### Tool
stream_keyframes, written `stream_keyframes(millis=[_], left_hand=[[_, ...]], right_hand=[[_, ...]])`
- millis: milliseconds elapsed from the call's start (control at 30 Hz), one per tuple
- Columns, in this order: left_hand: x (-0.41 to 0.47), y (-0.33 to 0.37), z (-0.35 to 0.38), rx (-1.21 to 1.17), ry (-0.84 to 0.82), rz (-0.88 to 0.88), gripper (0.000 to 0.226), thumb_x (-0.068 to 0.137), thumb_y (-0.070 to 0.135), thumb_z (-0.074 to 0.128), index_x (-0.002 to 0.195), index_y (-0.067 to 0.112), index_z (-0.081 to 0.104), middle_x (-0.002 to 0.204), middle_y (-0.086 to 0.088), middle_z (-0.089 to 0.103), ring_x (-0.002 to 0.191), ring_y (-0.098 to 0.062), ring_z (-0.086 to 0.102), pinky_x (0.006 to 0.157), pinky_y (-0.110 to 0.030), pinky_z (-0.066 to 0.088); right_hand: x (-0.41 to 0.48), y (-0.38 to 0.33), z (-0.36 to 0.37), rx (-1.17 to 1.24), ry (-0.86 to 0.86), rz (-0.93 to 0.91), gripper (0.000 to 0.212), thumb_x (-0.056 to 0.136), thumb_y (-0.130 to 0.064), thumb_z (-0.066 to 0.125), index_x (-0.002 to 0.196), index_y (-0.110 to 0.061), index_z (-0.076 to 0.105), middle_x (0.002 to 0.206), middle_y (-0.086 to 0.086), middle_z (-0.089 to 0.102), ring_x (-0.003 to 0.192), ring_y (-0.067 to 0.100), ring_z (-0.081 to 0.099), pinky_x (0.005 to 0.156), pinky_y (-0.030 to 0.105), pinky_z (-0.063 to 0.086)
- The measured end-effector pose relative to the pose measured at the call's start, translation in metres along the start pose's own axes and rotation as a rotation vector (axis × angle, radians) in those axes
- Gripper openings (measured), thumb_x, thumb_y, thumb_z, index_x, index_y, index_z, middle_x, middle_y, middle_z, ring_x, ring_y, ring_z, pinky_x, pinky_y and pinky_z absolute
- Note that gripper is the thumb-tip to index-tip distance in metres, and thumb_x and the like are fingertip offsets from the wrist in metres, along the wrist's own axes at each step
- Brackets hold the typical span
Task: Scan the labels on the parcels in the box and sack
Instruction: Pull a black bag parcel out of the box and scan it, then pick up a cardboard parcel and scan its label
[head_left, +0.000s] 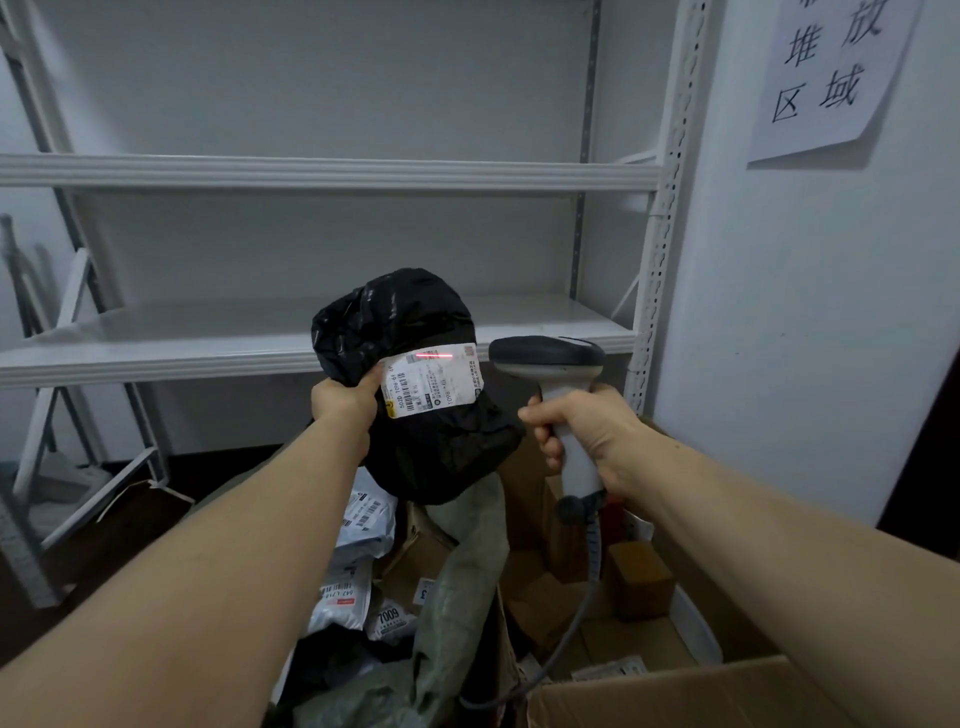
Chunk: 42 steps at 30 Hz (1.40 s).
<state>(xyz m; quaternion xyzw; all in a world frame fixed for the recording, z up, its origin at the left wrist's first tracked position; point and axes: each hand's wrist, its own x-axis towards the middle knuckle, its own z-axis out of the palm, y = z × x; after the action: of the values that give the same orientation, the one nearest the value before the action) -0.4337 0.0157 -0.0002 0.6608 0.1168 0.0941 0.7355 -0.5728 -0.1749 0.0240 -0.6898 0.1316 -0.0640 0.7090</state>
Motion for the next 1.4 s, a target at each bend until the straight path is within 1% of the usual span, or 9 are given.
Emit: stream_keyframes(millis=[233,433,500,700,933,1133,1200,1267,1400], left_hand=[[0.034,-0.021,-0.044,-0.132,0.195,-0.181,0.058,0.086,0.029,0.067,0.133,0.004,0.046,0.131,-0.013,0.054,0.116,-0.032,0.054,0.097,-0.047,0.047],[0.147,-0.136,-0.084,0.594,0.285,-0.331,0.131,0.036,0.056,0.083,0.148,0.036,0.016,0.148,-0.018,0.018,0.134,-0.048,0.024,0.106,-0.063,0.024],[0.032,-0.082,-0.063,0.878,0.137,-0.234,0.099,0.073,0.058,0.069,0.15,0.043,0.008,0.155,-0.017,-0.013,0.142,-0.044,-0.007,0.112,-0.057,0.008],[0.048,-0.133,-0.028,1.159,-0.323,-0.152,0.107,0.063,0.071,0.071,0.147,0.05,0.007,0.155,-0.008,-0.025,0.141,-0.042,-0.016,0.112,-0.062,0.014],[0.121,-0.171,0.003,1.515,-0.327,-0.082,0.063,0.1,0.017,0.039,0.146,0.051,0.012,0.157,-0.004,-0.005,0.143,-0.037,-0.014,0.104,-0.073,0.011],[0.132,-0.186,-0.015,1.697,-0.573,-0.153,0.056,0.1,0.037,0.035,0.151,0.039,0.011,0.159,-0.008,0.008,0.144,-0.038,0.007,0.116,-0.05,0.016],[0.123,-0.163,-0.002,1.458,-0.653,-0.233,0.046,0.097,0.037,0.045,0.137,0.014,0.045,0.146,-0.015,0.039,0.127,-0.032,0.044,0.105,-0.039,0.035],[0.113,-0.142,0.017,1.164,-0.522,-0.229,0.034,0.094,0.037,0.047,0.099,0.007,0.061,0.121,-0.019,0.054,0.096,-0.03,0.056,0.087,-0.035,0.043],[0.084,-0.122,0.076,1.219,-0.197,0.099,0.06,0.087,0.064,0.035,0.118,0.021,0.062,0.137,-0.015,0.048,0.135,-0.034,0.031,0.111,-0.053,0.01]], right_hand=[[0.01,0.025,0.011,0.017,-0.031,0.056,0.01,0.081,-0.004,0.069,0.087,-0.007,0.062,0.057,0.004,0.055,0.045,0.012,0.045,0.045,0.024,0.04],[0.034,0.052,0.031,0.039,-0.065,0.163,0.009,0.081,-0.003,0.068,0.077,-0.008,0.061,0.056,0.004,0.054,0.047,0.013,0.044,0.048,0.025,0.039],[0.046,0.064,0.034,0.046,-0.049,0.189,0.008,0.079,-0.003,0.069,0.078,-0.006,0.062,0.056,0.006,0.054,0.046,0.015,0.044,0.047,0.026,0.039],[0.083,0.099,0.031,0.043,-0.005,0.274,0.01,0.079,-0.001,0.07,0.075,-0.006,0.063,0.052,0.005,0.055,0.044,0.015,0.045,0.045,0.025,0.039],[0.138,0.14,0.006,0.023,0.04,0.351,0.008,0.081,-0.002,0.069,0.085,-0.003,0.062,0.056,0.006,0.054,0.045,0.015,0.045,0.044,0.025,0.041],[0.151,0.166,-0.011,0.058,0.071,0.425,0.01,0.082,-0.003,0.068,0.075,-0.006,0.062,0.052,0.005,0.053,0.042,0.015,0.045,0.045,0.025,0.041],[0.147,0.169,-0.023,0.077,0.106,0.436,0.008,0.081,-0.004,0.07,0.078,-0.006,0.063,0.052,0.004,0.055,0.042,0.014,0.047,0.045,0.025,0.043],[0.141,0.171,-0.039,0.102,0.152,0.452,0.009,0.08,-0.006,0.072,0.079,-0.005,0.063,0.052,0.004,0.057,0.042,0.014,0.05,0.047,0.027,0.044],[0.126,0.178,-0.077,0.165,0.226,0.52,0.009,0.081,-0.006,0.07,0.081,-0.004,0.061,0.053,0.004,0.056,0.044,0.014,0.05,0.046,0.028,0.045]])
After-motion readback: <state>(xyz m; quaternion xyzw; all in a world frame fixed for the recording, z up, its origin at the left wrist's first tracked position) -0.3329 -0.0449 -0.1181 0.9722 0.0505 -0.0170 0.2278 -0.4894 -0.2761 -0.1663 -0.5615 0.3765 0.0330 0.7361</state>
